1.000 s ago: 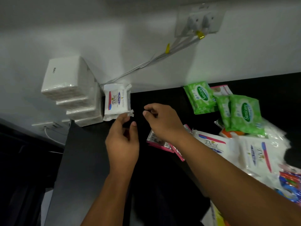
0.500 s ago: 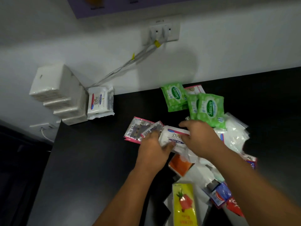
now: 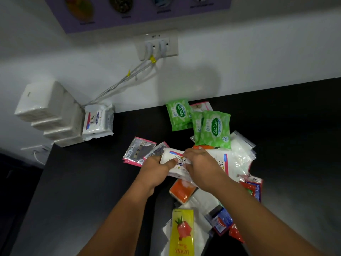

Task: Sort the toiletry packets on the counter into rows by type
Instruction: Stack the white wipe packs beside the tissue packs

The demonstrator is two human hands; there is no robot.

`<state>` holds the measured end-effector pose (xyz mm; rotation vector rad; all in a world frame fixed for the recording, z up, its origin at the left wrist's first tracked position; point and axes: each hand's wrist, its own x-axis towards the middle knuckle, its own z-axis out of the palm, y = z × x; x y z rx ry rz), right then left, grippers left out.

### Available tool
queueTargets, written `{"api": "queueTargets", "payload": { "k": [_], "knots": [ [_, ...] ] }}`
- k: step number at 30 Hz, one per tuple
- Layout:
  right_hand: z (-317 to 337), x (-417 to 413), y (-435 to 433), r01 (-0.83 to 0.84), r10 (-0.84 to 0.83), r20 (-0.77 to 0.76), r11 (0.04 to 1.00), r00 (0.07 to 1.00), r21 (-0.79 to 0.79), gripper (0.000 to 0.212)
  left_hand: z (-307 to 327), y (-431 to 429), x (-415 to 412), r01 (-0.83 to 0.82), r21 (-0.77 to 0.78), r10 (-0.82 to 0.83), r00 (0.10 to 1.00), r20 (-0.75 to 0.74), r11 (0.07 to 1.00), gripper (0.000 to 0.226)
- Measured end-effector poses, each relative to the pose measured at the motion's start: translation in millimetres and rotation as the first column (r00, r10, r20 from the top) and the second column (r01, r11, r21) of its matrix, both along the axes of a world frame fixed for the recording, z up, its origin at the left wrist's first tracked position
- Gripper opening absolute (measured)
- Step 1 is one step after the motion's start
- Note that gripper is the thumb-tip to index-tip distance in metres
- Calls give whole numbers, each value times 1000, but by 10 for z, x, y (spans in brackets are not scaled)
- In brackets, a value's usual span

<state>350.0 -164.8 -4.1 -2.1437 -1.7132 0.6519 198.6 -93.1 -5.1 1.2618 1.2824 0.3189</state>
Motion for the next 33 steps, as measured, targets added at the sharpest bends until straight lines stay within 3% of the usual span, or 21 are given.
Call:
{"api": "queueTargets", "payload": {
  "k": [5,8,10,13,16,19,21,24,27,33],
  "knots": [
    [-42,-82,23,93,-84,-79,989,993,118,47,46,95,-100,-43,40,42,998,36,998,18],
    [-54,-147,99,224,-189,-167,948,968,227,53,88,159,-224,-90,47,79,978,195,995,19],
    [-29,-229,165,369,-271,-346,893,898,259,59,129,211,-331,-119,46,99,945,313,992,22],
    [36,-401,305,522,-294,-647,832,703,189,58,170,293,-492,-203,45,156,862,482,978,35],
    [52,-625,468,535,-232,-848,842,476,70,44,193,371,-638,-240,2,188,765,616,971,46],
    [92,-829,651,542,-115,-987,840,110,-37,40,214,475,-831,-214,46,141,774,618,976,48],
    [148,-915,807,523,-87,-996,850,19,-64,45,249,591,-998,-217,85,125,794,595,972,47],
    [231,-1036,1121,537,-100,-994,841,44,-61,42,295,859,-1292,-283,133,154,794,588,950,49],
    [316,-1188,1494,569,-164,-978,820,131,-61,33,284,1097,-1489,-276,220,114,826,551,936,42],
    [423,-1565,2248,488,-173,-864,868,473,94,22,132,1411,-1625,-510,261,309,777,549,820,19]
  ]
}}
